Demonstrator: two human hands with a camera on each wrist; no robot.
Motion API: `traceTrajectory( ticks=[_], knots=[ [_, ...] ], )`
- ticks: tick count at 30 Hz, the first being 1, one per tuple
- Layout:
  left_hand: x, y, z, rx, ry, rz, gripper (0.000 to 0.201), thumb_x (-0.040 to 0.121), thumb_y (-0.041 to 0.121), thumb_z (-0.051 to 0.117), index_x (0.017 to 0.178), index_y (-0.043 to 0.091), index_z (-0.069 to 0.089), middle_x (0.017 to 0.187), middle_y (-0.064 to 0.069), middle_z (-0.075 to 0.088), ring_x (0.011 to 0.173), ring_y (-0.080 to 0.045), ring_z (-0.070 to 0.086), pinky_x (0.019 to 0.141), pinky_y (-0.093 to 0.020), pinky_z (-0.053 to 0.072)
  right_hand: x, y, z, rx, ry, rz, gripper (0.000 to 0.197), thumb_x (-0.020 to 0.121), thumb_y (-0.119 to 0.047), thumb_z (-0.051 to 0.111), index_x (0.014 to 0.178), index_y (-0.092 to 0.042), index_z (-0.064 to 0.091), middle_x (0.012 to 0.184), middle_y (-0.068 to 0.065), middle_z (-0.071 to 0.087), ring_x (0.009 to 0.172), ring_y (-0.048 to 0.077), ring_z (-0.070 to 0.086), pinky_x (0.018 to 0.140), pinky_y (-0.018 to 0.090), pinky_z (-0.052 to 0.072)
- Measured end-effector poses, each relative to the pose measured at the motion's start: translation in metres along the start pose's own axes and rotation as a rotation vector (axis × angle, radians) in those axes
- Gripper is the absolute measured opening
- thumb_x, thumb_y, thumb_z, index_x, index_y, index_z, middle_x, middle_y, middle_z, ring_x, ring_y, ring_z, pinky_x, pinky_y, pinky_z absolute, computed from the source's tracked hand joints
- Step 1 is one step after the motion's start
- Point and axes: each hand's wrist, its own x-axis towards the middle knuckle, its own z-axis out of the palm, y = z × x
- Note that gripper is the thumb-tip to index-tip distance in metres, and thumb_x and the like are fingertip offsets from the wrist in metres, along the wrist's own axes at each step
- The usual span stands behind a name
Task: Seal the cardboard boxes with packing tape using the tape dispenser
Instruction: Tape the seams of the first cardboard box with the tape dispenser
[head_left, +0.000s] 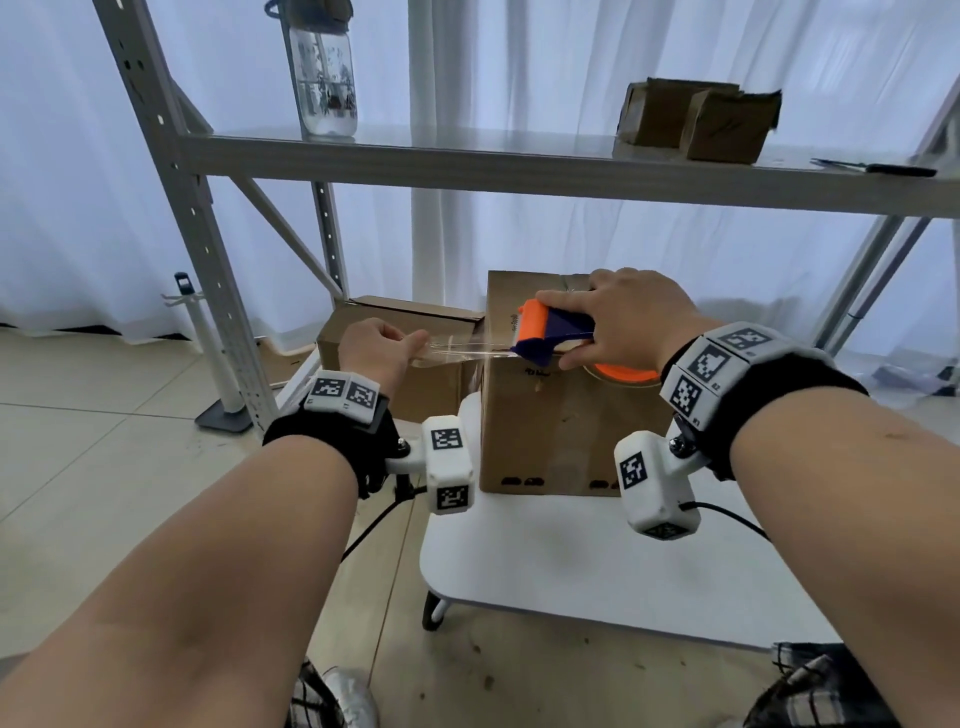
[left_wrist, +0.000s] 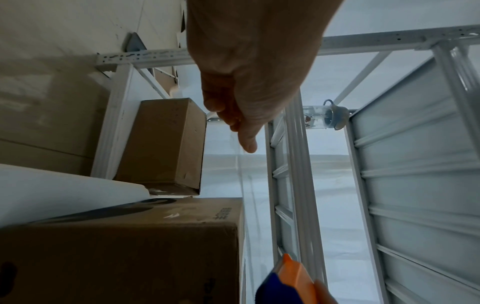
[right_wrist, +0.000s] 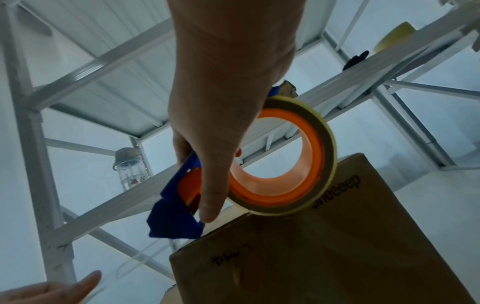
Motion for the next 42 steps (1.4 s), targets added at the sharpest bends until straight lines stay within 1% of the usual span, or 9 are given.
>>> traceTrajectory(
  ticks=[7,12,16,18,21,24,32,36,42],
  knots=[
    [0.005,0.011,0.006,0.011,-0.052,0.036,0.028,0.083,0.033,0.071,0.083,0.007,0.06,0.084,-0.009,0.063,0.08,-0.02,0.057,0.073,-0.03,0.044,0.014,-0.002,-0.022,-0.126,-0.077,-0.022,0.07,0.082,-0.069,0.052,0.143,-0.046,0.028,0.116,0.002,0.054,0.107,0.025,0.052,0.081,0.035,0.038],
    [0.006,0.009,0.012,0.011,-0.09,0.014,0.034,0.081,0.039,0.072,0.085,0.007,0.061,0.08,-0.005,0.062,0.078,-0.016,0.055,0.065,-0.024,0.037,0.019,0.0,-0.025,-0.14,-0.108,-0.022,0.069,0.083,-0.068,0.052,0.144,-0.044,0.03,0.122,0.001,0.056,0.109,0.024,0.054,0.083,0.036,0.041],
    [0.005,0.005,0.02,-0.004,-0.093,-0.013,0.039,0.08,0.042,0.072,0.089,0.006,0.059,0.083,-0.005,0.059,0.082,-0.018,0.054,0.073,-0.03,0.041,0.021,-0.003,-0.02,-0.09,-0.142,-0.019,0.07,0.082,-0.066,0.055,0.144,-0.043,0.033,0.126,-0.003,0.056,0.113,0.021,0.054,0.083,0.035,0.04],
    [0.005,0.003,0.021,-0.002,-0.079,-0.015,0.036,0.08,0.042,0.072,0.082,0.009,0.056,0.084,-0.006,0.059,0.082,-0.019,0.054,0.076,-0.032,0.043,0.022,-0.003,-0.018,-0.075,-0.142,-0.019,0.07,0.081,-0.066,0.056,0.143,-0.043,0.034,0.127,-0.004,0.056,0.114,0.021,0.053,0.084,0.035,0.042],
    [0.006,0.0,0.021,-0.01,-0.067,-0.035,0.036,0.079,0.041,0.074,0.072,0.014,0.05,0.082,-0.006,0.059,0.083,-0.02,0.055,0.077,-0.034,0.045,0.023,-0.003,-0.02,-0.059,-0.145,-0.017,0.069,0.082,-0.066,0.056,0.144,-0.043,0.033,0.127,-0.004,0.055,0.114,0.02,0.053,0.079,0.032,0.04],
    [0.006,-0.001,0.021,-0.028,-0.063,-0.056,0.035,0.079,0.039,0.074,0.077,0.012,0.052,0.079,-0.003,0.056,0.082,-0.019,0.053,0.075,-0.032,0.043,0.025,-0.005,-0.022,-0.067,-0.15,-0.02,0.069,0.083,-0.065,0.055,0.144,-0.042,0.033,0.127,-0.005,0.055,0.114,0.019,0.053,0.076,0.031,0.039],
    [0.007,-0.002,0.022,-0.029,-0.062,-0.051,0.035,0.08,0.039,0.073,0.085,0.009,0.055,0.086,-0.006,0.058,0.085,-0.019,0.053,0.076,-0.031,0.042,0.032,-0.008,-0.023,-0.068,-0.182,-0.01,0.07,0.082,-0.065,0.058,0.143,-0.041,0.036,0.129,-0.006,0.056,0.116,0.019,0.052,0.076,0.031,0.04],
    [0.007,-0.008,0.027,-0.031,-0.07,-0.064,0.034,0.08,0.039,0.073,0.078,0.012,0.053,0.086,-0.007,0.058,0.085,-0.02,0.053,0.078,-0.034,0.044,0.035,-0.008,-0.019,-0.055,-0.2,-0.004,0.07,0.081,-0.066,0.058,0.143,-0.042,0.036,0.13,-0.008,0.055,0.117,0.019,0.051,0.077,0.031,0.039],
    [0.002,-0.019,0.038,-0.027,-0.089,-0.082,0.038,0.08,0.041,0.072,0.09,0.007,0.058,0.087,-0.007,0.059,0.085,-0.019,0.054,0.08,-0.035,0.046,0.032,-0.003,-0.011,0.016,-0.201,0.015,0.069,0.082,-0.066,0.056,0.143,-0.042,0.036,0.13,-0.009,0.054,0.117,0.018,0.05,0.078,0.032,0.04]
  ],
)
